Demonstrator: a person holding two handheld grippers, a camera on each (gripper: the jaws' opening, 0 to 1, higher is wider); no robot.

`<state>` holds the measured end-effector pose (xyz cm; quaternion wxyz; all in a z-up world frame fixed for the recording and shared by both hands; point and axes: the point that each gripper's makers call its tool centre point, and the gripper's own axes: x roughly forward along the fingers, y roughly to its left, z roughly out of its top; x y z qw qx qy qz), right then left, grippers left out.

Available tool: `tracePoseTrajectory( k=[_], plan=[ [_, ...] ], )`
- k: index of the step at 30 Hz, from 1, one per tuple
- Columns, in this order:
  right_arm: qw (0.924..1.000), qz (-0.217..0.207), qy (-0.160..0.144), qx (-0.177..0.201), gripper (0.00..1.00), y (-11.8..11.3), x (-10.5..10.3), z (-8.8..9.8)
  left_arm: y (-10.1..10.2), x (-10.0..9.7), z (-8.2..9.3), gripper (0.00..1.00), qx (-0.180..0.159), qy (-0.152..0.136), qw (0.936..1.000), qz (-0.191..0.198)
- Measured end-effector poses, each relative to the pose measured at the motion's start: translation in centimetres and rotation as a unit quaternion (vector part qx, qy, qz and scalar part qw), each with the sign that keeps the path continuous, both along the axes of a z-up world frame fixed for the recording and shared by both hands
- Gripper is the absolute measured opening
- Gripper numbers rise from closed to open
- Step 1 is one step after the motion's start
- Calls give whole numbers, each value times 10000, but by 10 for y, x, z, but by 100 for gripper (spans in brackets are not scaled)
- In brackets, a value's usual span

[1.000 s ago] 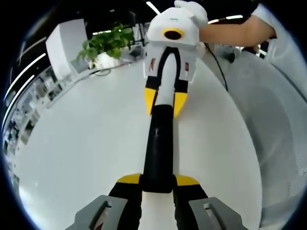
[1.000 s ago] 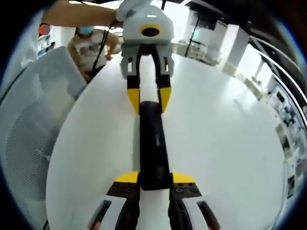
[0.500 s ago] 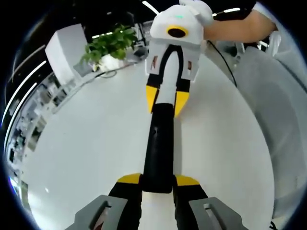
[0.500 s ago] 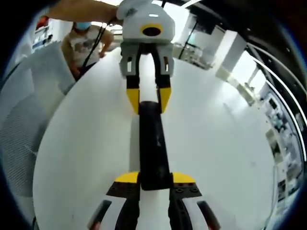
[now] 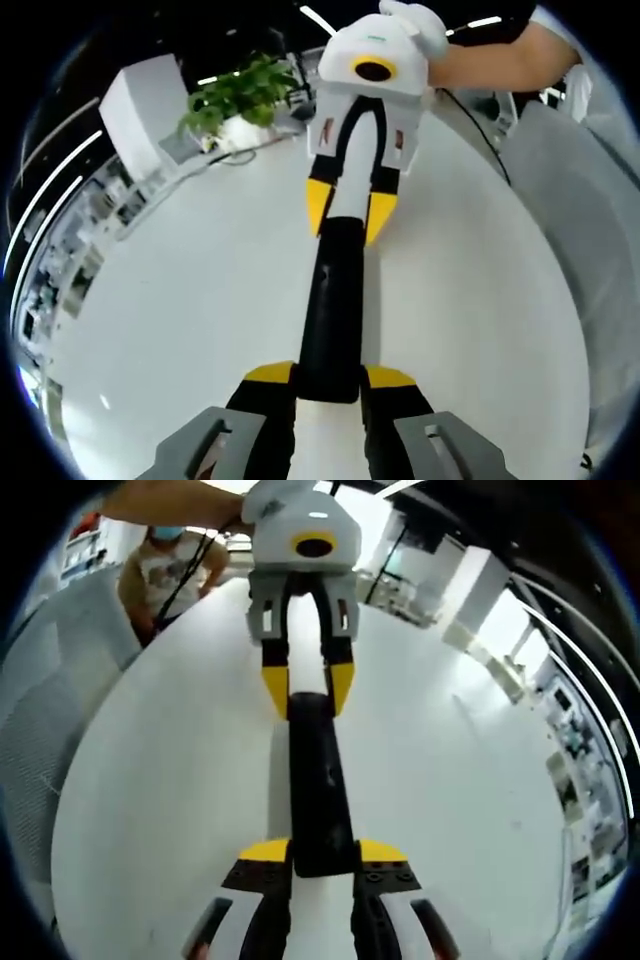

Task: Press the specified remote control buttons in sequence, fully releasing each button before pressing the next.

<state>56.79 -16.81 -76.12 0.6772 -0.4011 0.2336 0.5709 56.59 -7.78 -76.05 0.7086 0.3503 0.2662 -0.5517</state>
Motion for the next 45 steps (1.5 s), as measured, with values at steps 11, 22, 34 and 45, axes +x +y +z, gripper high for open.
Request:
tracePoseTrajectory(
  k=[11,22,34,45],
  plan=[
    [9999,-26,-148,-1,19,-2,28,0,-3,28,1,24,65,-156,9999,10],
    [9997,-19,-222,28,19,1,52,-2,0,50,-2,24,152,-191,9997,45],
    [9999,-115,-84,59,19,1,67,-12,0,67,-8,24,255,-134,9996,20],
    [9998,-140,46,126,19,5,71,-15,4,75,-11,24,325,-30,9995,23]
  ],
)
